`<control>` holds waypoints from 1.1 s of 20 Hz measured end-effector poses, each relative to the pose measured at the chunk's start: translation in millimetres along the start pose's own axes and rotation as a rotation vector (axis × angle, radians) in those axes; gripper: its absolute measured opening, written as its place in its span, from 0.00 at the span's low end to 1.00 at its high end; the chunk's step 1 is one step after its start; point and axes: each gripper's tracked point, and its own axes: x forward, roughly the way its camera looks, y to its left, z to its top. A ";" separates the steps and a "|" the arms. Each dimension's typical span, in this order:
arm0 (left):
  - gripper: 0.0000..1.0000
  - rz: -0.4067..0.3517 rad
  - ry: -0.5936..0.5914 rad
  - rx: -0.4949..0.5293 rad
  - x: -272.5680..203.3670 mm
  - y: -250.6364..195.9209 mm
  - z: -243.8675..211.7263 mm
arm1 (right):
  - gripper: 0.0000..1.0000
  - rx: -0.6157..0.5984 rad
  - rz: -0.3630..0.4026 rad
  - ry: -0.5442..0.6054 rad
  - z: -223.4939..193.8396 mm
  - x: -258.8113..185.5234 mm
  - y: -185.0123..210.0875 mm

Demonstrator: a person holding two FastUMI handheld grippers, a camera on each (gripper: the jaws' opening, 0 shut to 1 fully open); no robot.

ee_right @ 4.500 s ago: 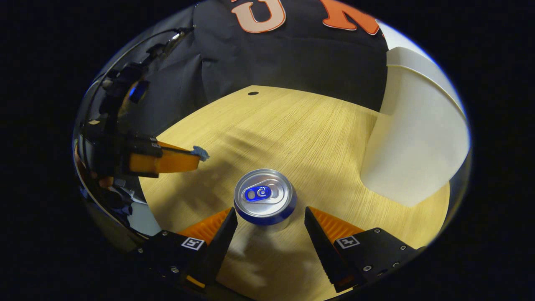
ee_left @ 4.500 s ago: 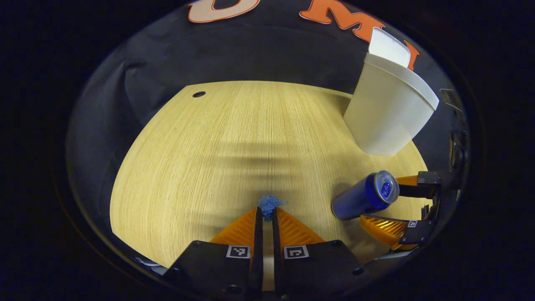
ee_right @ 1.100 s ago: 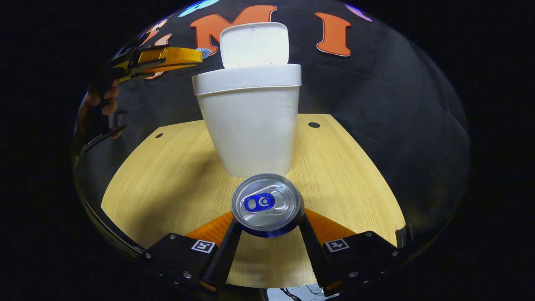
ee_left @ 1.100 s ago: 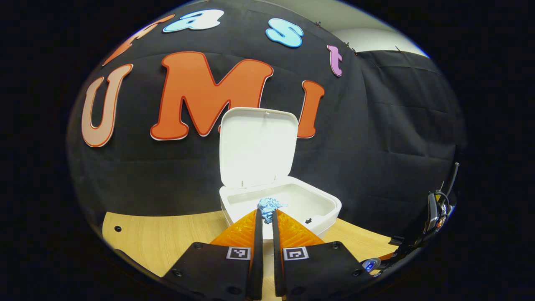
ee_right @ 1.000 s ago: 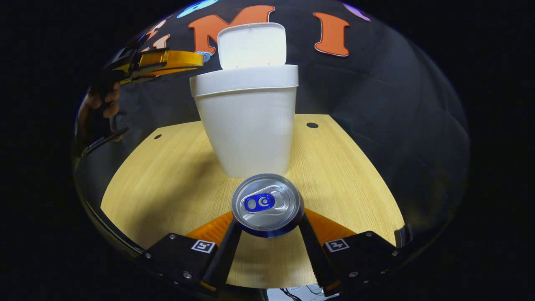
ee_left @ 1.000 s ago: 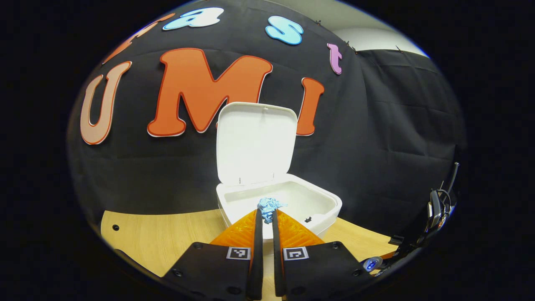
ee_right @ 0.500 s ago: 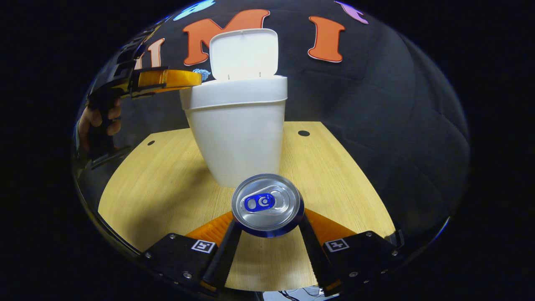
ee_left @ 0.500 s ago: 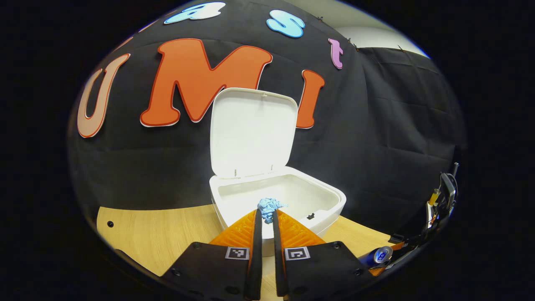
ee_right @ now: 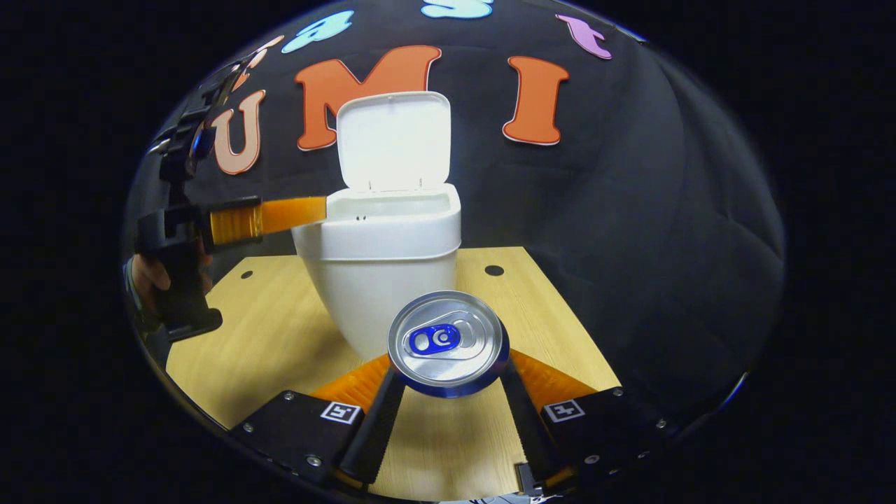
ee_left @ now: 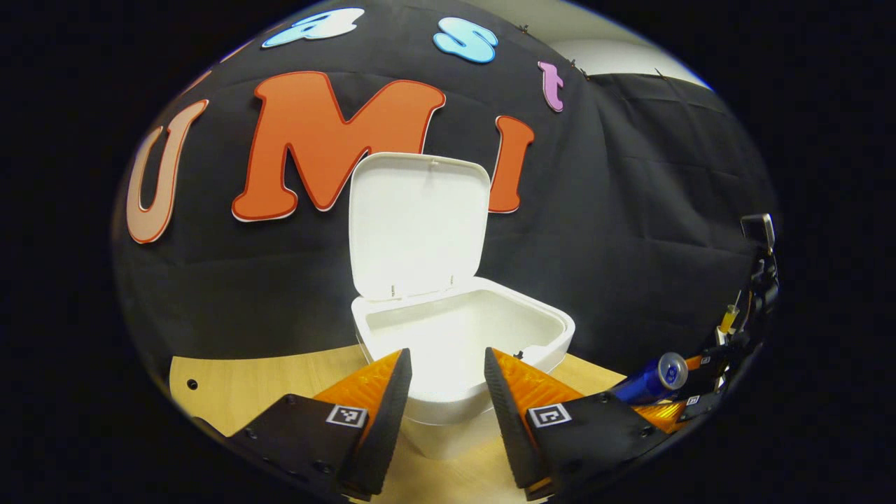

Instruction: Press the lid of the desktop garbage bin to open it, pick up the crumpled paper on the desktop and throw it into the bin, then pick up the pop can on the desktop and drop it into the bin, and finally close the garbage bin lid.

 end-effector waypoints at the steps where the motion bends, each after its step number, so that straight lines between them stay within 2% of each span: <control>1: 0.71 0.000 -0.002 0.002 -2.2 0.3 0.8 | 0.80 -0.005 0.001 -0.012 8.6 3.7 0.6; 3: 0.79 0.006 -0.007 0.002 -7.3 3.2 0.6 | 0.80 -0.013 0.009 -0.039 25.1 4.8 3.2; 4: 0.90 0.018 0.002 0.002 -10.9 6.5 -1.6 | 0.80 -0.018 0.016 -0.052 34.3 5.5 4.8; 6: 1.00 0.037 0.015 -0.011 -17.9 13.2 -7.8 | 0.80 -0.032 0.035 -0.058 46.8 3.4 8.9; 13: 1.00 0.116 0.045 -0.019 -49.2 39.6 -27.6 | 0.80 -0.077 0.080 -0.135 100.5 4.7 21.2; 14: 1.00 0.128 0.049 -0.019 -54.3 43.2 -31.4 | 0.75 -0.081 0.084 -0.143 106.5 3.9 21.7; 15: 1.00 0.140 0.053 -0.022 -58.9 47.2 -33.6 | 0.80 -0.086 0.089 -0.154 114.4 4.2 23.1; 22: 1.00 0.217 0.070 -0.059 -90.5 65.6 -56.3 | 0.80 -0.134 0.126 -0.206 150.5 17.5 32.2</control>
